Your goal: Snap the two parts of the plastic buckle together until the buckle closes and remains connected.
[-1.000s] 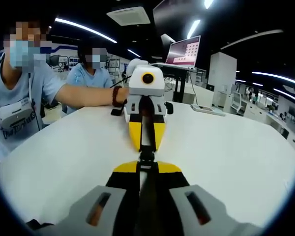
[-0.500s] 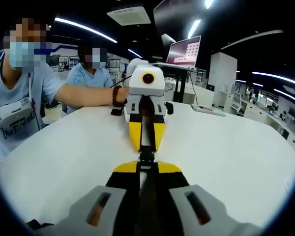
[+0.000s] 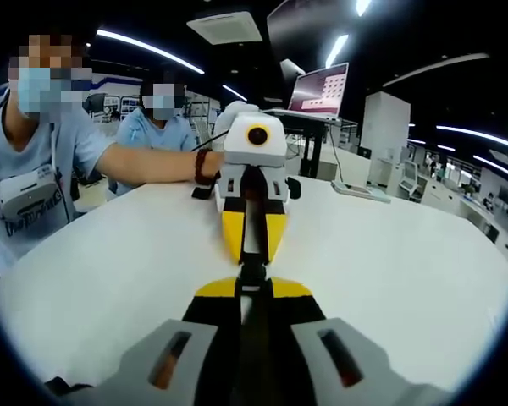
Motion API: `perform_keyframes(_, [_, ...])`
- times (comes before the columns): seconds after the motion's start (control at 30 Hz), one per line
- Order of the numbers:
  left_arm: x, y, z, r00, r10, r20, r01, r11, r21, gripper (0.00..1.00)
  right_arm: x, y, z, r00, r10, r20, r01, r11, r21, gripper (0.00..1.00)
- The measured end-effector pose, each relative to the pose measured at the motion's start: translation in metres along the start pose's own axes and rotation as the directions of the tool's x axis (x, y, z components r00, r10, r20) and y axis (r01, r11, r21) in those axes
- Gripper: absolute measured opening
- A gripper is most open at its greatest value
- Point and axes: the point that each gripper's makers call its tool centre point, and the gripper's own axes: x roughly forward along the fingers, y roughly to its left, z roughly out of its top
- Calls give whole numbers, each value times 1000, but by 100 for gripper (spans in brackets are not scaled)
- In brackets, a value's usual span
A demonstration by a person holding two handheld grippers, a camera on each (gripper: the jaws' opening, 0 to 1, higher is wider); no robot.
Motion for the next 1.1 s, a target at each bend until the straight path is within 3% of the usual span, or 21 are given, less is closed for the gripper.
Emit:
perform_keyframes(0.2, [-6, 6, 3, 1000, -1, -4, 1, 1000, -9, 10, -2, 5, 0, 1000, 3, 11, -3, 1000, 26, 10])
perform_keyframes(0.6, [-8, -4, 1, 1000, 0, -6, 0, 1000, -12, 11, -3, 3, -2, 1000, 6, 5, -6, 999, 44, 10])
perform_keyframes(0.97, [-10, 2, 1, 1000, 0, -7, -1, 1000, -19, 11, -3, 3, -1, 1000, 3, 6, -4, 999, 49, 10])
perform_keyframes(1.1, [-8, -4, -1, 1000, 1, -7, -1, 1000, -21, 11, -2, 5, -1, 1000, 2, 6, -2, 999, 52, 10])
